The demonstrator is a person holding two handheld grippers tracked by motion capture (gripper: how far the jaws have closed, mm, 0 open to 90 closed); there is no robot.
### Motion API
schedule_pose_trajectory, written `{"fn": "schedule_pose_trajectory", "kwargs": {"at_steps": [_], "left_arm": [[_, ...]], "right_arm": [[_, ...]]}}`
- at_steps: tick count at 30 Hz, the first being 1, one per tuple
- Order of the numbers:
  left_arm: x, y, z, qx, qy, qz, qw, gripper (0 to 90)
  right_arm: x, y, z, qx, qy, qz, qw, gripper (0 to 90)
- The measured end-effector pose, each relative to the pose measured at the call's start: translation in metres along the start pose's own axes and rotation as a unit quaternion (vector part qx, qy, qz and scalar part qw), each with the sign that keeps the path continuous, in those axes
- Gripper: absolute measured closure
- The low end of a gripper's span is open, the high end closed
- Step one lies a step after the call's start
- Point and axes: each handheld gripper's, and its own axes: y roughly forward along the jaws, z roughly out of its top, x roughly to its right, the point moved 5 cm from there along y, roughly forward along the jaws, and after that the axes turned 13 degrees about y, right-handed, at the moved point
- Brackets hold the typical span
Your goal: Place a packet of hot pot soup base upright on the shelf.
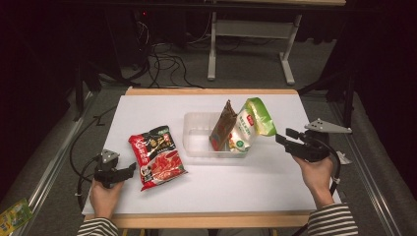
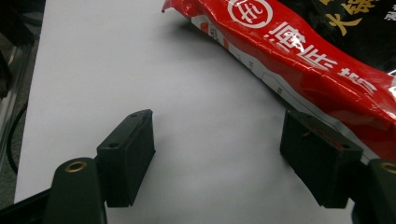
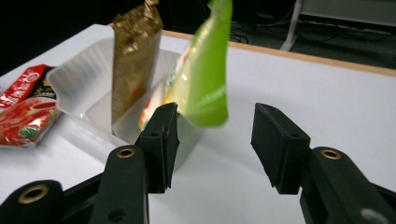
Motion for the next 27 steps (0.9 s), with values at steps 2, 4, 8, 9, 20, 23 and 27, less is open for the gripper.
{"fn": "schedule_pose_trajectory", "kwargs": {"at_steps": [2, 4, 8, 9, 20, 23, 27], "left_arm": [[0.0, 0.0, 0.0, 0.0, -0.001, 0.0, 1.0, 25.5], [0.0, 0.0, 0.0, 0.0, -0.002, 0.0, 1.0, 25.0], [-0.001, 0.001, 0.0, -0.002, -0.006, -0.006, 1.0, 25.0], [-0.002, 0.001, 0.0, -0.002, -0.008, -0.007, 0.9999, 25.0], [-0.003, 0.001, 0.001, 0.0, -0.012, -0.027, 0.9996, 20.9], [-0.004, 0.0, 0.001, -0.001, -0.017, -0.034, 0.9993, 20.4], [-0.005, -0.001, 0.002, -0.003, -0.023, -0.043, 0.9988, 19.9]], "right_arm": [[0.006, 0.0, -0.007, -0.004, 0.009, -0.005, 0.9999, 51.6], [0.012, 0.001, -0.013, -0.01, 0.009, -0.013, 0.9998, 52.7], [0.023, 0.007, -0.025, -0.018, 0.007, -0.029, 0.9994, 54.7], [0.026, 0.01, -0.028, -0.018, 0.009, -0.031, 0.9993, 54.8], [0.049, 0.047, -0.069, -0.05, 0.022, -0.073, 0.9958, 53.4], [0.051, 0.053, -0.077, -0.062, 0.017, -0.088, 0.9941, 53.0], [0.054, 0.059, -0.082, -0.068, 0.012, -0.1, 0.9925, 52.6]]}}
